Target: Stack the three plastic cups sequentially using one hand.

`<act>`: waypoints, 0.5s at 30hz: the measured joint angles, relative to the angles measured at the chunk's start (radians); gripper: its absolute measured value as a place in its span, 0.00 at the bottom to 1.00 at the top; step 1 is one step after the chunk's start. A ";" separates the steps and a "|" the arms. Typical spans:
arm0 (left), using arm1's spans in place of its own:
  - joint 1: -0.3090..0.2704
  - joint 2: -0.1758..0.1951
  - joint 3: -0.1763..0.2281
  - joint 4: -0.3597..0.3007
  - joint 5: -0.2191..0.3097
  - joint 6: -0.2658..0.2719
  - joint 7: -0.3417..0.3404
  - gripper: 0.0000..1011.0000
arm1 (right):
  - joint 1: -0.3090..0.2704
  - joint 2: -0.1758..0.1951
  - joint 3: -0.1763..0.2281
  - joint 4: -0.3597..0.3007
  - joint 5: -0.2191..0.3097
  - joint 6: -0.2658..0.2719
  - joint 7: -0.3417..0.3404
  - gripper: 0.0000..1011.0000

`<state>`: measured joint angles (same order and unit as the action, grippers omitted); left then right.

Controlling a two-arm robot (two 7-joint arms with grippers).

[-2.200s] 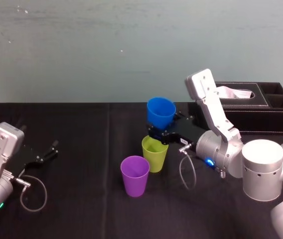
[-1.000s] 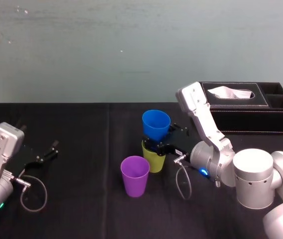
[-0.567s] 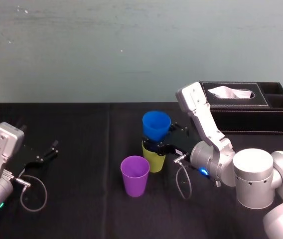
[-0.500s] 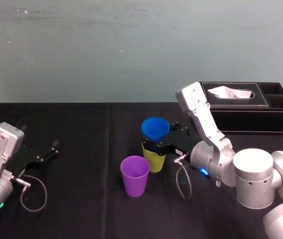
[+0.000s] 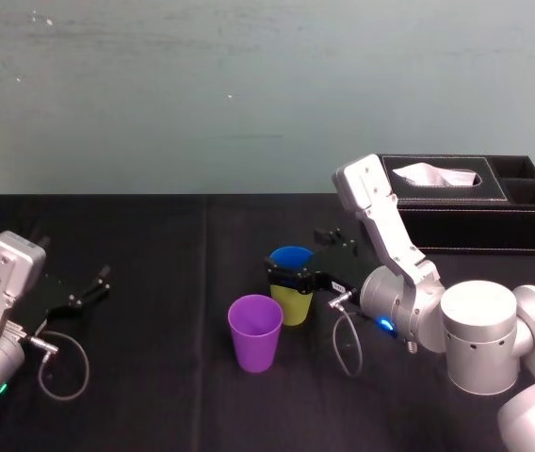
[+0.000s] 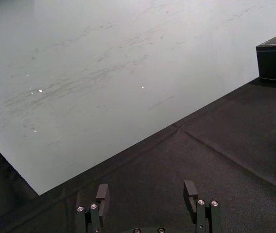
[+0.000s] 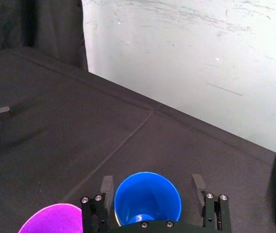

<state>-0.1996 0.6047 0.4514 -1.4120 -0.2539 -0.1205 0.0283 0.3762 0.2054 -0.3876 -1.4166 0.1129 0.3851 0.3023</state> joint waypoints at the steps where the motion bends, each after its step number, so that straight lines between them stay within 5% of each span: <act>1: 0.000 0.000 0.000 0.000 0.000 0.000 0.000 0.99 | 0.000 0.000 0.000 0.000 0.000 0.000 0.000 0.99; 15: 0.000 0.000 0.000 0.000 0.000 0.000 0.000 0.99 | -0.058 0.023 0.064 -0.072 0.075 -0.003 0.013 0.99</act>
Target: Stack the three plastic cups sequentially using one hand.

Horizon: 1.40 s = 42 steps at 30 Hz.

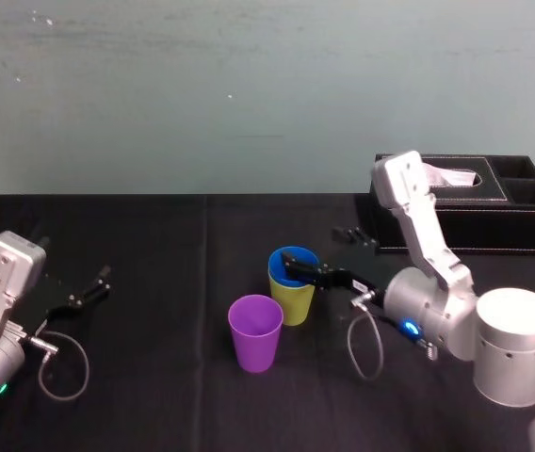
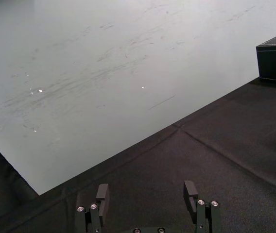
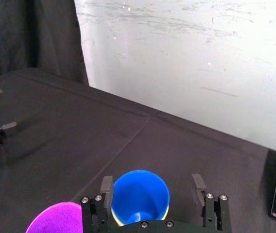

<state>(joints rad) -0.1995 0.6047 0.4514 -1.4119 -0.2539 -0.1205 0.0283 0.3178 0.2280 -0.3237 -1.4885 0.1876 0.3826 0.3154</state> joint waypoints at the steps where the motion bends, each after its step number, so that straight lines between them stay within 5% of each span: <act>1: 0.000 0.000 0.000 0.000 0.000 0.000 0.000 0.99 | -0.016 0.010 0.007 -0.022 0.011 0.008 0.002 0.99; 14: 0.000 0.000 0.000 0.000 0.000 0.000 0.000 0.99 | -0.141 0.109 0.007 -0.168 0.057 0.052 0.033 0.99; 24: 0.000 0.000 0.000 0.000 0.000 0.000 0.000 0.99 | -0.185 0.170 -0.033 -0.187 0.065 0.000 0.068 0.99; 42: 0.000 0.000 0.000 0.000 0.000 0.000 0.000 0.99 | -0.206 0.177 -0.110 -0.180 0.048 -0.019 0.061 0.99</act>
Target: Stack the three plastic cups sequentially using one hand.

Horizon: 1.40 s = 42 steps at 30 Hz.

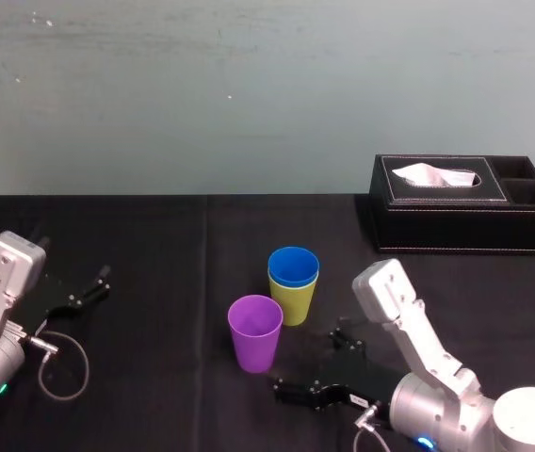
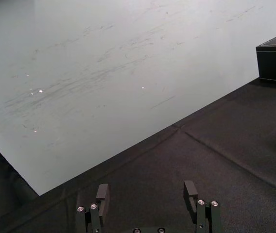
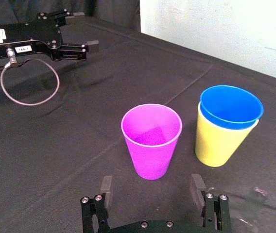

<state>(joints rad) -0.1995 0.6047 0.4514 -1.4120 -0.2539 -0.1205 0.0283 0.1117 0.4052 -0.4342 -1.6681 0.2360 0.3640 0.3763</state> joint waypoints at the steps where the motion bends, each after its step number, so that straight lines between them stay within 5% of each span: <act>1: 0.000 0.000 0.000 0.000 0.000 0.000 0.000 0.99 | 0.002 -0.004 -0.003 0.002 -0.001 0.002 -0.003 0.99; 42: 0.000 0.000 0.000 0.000 0.000 0.000 0.000 0.99 | 0.110 -0.129 -0.054 0.165 -0.031 0.004 -0.015 0.99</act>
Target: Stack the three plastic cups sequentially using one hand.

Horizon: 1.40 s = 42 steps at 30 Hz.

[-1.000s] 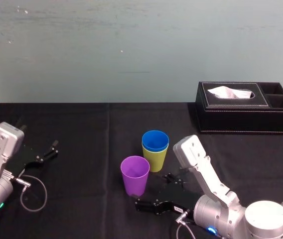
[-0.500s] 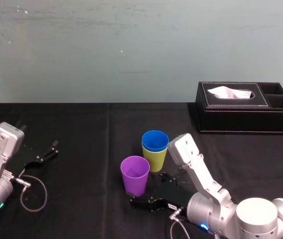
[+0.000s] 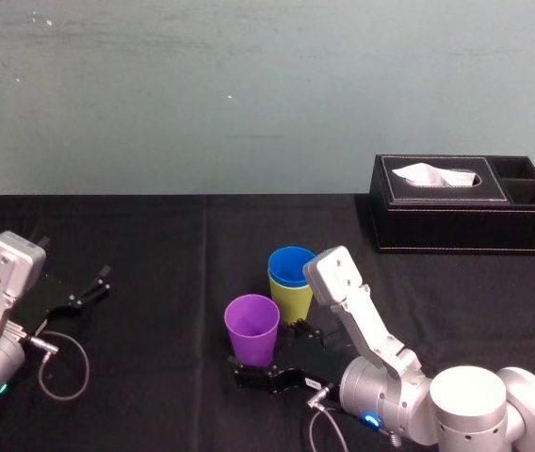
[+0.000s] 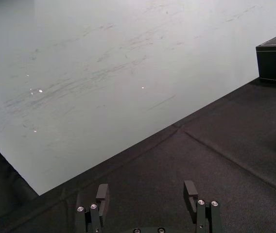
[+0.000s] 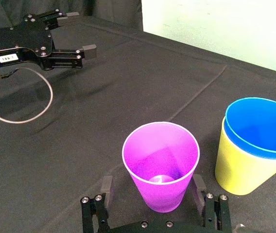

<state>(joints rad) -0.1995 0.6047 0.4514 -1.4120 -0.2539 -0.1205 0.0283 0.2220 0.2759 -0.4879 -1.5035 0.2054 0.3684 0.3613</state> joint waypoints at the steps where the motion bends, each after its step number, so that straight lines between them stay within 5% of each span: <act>1: 0.000 0.000 0.000 0.000 0.000 0.000 0.000 0.99 | 0.003 -0.003 -0.001 0.006 -0.001 -0.001 0.000 0.99; 42: 0.000 0.000 0.000 0.000 0.000 0.000 0.000 0.99 | 0.028 -0.084 0.025 0.106 -0.064 -0.036 -0.055 0.99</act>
<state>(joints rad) -0.1995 0.6047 0.4514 -1.4120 -0.2539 -0.1206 0.0283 0.2497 0.1916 -0.4624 -1.3975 0.1411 0.3322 0.3059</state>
